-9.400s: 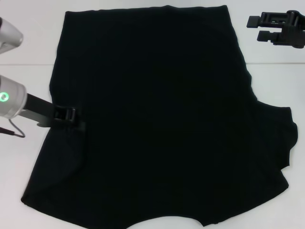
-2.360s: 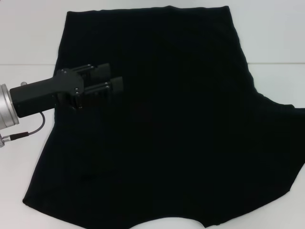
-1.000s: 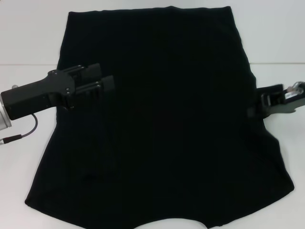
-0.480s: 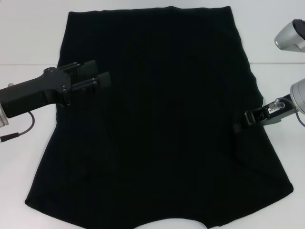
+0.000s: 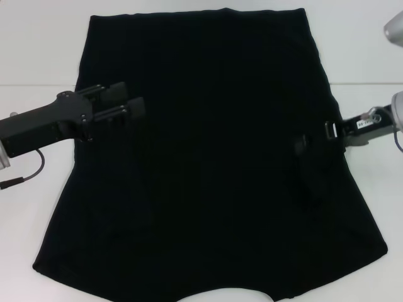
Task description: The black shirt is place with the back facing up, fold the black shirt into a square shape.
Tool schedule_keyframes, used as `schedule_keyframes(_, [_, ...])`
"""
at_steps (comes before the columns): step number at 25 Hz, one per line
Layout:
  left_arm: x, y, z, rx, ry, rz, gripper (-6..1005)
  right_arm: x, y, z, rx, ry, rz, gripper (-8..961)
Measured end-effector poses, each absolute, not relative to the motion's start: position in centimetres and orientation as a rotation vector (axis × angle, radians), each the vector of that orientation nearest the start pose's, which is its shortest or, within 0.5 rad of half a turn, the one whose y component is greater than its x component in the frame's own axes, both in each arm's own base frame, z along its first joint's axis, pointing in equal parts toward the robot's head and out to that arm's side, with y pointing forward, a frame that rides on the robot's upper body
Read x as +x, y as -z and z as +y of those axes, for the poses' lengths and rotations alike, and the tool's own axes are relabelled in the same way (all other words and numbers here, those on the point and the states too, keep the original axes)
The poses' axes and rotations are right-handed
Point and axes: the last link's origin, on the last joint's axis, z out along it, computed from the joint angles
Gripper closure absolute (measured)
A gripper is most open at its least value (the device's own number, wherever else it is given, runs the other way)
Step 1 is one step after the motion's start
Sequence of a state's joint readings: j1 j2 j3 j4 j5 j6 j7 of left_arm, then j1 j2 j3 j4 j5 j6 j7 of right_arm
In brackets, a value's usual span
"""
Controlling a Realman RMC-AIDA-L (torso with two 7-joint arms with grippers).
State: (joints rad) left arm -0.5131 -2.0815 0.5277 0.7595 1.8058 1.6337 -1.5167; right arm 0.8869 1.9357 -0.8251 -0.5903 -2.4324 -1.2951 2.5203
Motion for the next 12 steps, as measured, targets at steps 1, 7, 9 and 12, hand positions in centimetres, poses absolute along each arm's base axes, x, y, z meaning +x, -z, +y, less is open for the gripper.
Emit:
schedule_keyframes(1, [-24.9,-5.8,34.3,-2.446,1.043,-0.682,338,22.3,-2.8,43.2,-2.311,-0.124,1.603,621])
schedule_keyframes(7, [-27.0,-7.0,32.9,-2.427,1.035,-0.881,339,21.4,-4.2,43.6,-2.313,-0.285,1.654,405])
schedule_keyframes(9, [-27.9,-7.7,32.1,-2.434,1.022,-0.994,338,21.2,-4.7,43.7,-2.305,-0.319,1.664,320])
schedule_keyframes(12, [-29.4,-8.3,30.6,-2.470,0.941,-1.155,338,21.1,-5.2,43.9,-2.301,-0.337,1.663,236])
